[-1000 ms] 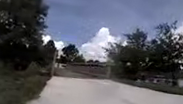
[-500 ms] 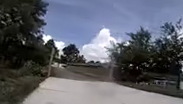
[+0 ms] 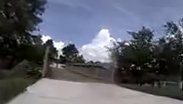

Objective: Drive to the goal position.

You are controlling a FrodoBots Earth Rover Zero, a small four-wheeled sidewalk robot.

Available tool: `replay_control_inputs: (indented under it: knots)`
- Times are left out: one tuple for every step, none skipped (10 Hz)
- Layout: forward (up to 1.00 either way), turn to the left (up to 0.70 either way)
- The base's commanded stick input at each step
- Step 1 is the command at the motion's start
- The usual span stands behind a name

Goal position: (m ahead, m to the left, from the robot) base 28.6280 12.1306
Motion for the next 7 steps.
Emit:
replay_control_inputs:
  knots:
    - [0.85,0.34]
    - [0.85,0.34]
    - [0.85,0.34]
    - [0.85,0.34]
    - [0.85,0.15]
    - [0.85,0.00]
    - [0.85,0.00]
